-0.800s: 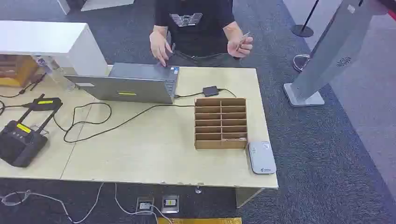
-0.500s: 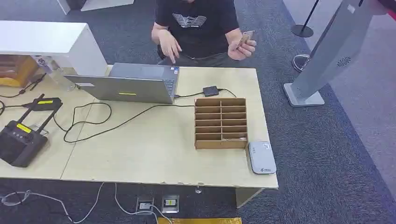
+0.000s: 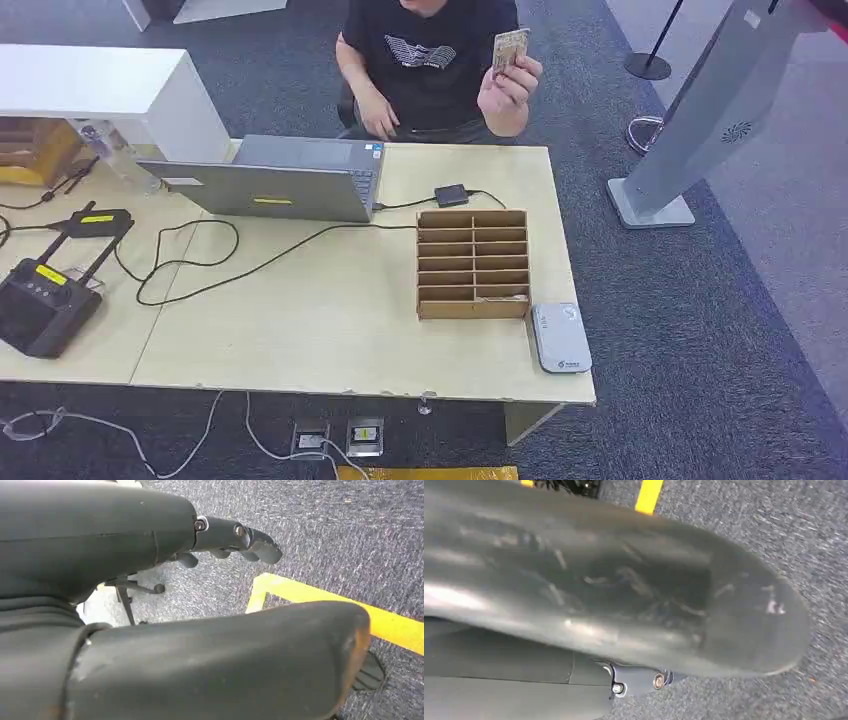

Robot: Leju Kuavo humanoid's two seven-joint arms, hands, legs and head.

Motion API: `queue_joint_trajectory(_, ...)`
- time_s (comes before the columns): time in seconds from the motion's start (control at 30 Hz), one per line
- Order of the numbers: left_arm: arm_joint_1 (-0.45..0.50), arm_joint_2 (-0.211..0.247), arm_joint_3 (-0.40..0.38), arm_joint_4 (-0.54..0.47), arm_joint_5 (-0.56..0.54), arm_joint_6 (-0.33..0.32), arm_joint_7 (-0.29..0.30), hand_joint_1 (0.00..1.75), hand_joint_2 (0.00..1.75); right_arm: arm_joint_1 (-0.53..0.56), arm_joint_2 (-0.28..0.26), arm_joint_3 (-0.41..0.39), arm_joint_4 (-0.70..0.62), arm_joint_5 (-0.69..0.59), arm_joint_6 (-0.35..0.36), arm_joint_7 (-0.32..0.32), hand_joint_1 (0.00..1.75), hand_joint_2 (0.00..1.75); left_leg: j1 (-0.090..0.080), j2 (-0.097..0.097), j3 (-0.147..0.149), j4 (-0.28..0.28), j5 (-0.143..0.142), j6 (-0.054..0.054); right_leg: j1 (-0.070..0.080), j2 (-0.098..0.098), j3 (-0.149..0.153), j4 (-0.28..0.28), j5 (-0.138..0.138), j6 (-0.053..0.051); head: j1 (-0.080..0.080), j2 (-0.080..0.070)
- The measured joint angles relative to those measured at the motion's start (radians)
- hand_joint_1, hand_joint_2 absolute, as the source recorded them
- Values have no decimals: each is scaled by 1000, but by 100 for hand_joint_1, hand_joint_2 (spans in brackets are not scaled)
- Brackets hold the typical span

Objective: Pass the card to the sensor for recognition and then transmit it.

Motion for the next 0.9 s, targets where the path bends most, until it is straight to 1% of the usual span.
queue_joint_trajectory(0.07,0,0,0,0,0,1,0,0,0,-1,0,0,0,2,-43,-15,0,0,0,0,0,0,0,0,0,0,0,0,0,0,0,0)
queue_joint_trajectory(0.13,0,5,0,0,-1,-24,0,0,0,-3,0,0,0,-4,-116,-52,0,0,0,0,0,0,0,0,0,0,0,0,0,0,0,0)
queue_joint_trajectory(0.23,0,21,0,0,-2,-69,1,0,0,-7,0,-7,0,-9,-221,-150,0,0,0,0,0,0,0,0,0,0,0,0,0,0,0,0)
queue_joint_trajectory(0.27,0,25,0,0,-3,-72,1,0,0,-9,2,-23,-3,41,-239,-194,0,0,0,0,0,0,0,0,0,0,0,0,0,0,0,0)
queue_joint_trajectory(0.33,0,32,0,0,-3,-72,1,0,0,-19,16,-96,-26,220,-243,-275,0,0,0,0,-1,0,0,0,0,0,0,0,0,0,-1,0)
queue_joint_trajectory(0.37,0,33,0,0,-2,-69,1,0,0,-27,25,-142,-43,285,-243,-315,0,0,0,0,0,0,0,0,0,0,0,0,0,0,0,0)
queue_joint_trajectory(0.4,-1,35,0,1,-2,-67,1,0,0,-36,35,-188,-64,330,-243,-365,0,0,0,0,0,0,0,0,0,0,0,0,0,0,0,0)
queue_joint_trajectory(0.5,0,41,0,1,-3,-64,-1,0,0,-59,56,-285,-122,372,-244,-485,0,0,0,-2,0,0,1,-1,0,-2,0,0,0,0,0,0)
queue_joint_trajectory(0.73,0,42,0,1,-3,-64,-2,0,0,-61,56,-291,-126,378,-244,-494,0,0,0,-2,0,0,1,-1,0,-2,0,0,0,0,0,0)
queue_joint_trajectory(0.77,0,44,0,1,-3,-61,-10,0,0,-71,58,-333,-144,435,-244,-537,0,175,0,-2,0,0,1,-1,0,-1,1,0,0,0,1,0)
queue_joint_trajectory(0.8,0,44,0,1,-3,-59,-11,0,0,-74,58,-343,-146,452,-244,-542,0,175,0,-2,0,0,1,-1,0,-1,1,0,0,0,0,0)
queue_joint_trajectory(0.83,0,48,3,1,0,-39,-12,0,0,-93,55,-391,-153,532,-244,-578,0,175,0,-1,0,0,1,-1,0,0,0,0,0,0,0,0)
queue_joint_trajectory(0.87,-4,47,18,-7,0,11,0,0,0,-116,100,-396,-195,482,-213,-640,0,175,1,-1,3,1,1,-1,1,-1,0,-1,0,0,1,0)
queue_joint_trajectory(0.9,-5,47,18,-8,0,12,2,0,0,-112,115,-390,-219,444,-213,-597,0,175,1,-1,3,1,1,-1,1,-1,0,-1,0,0,1,0)
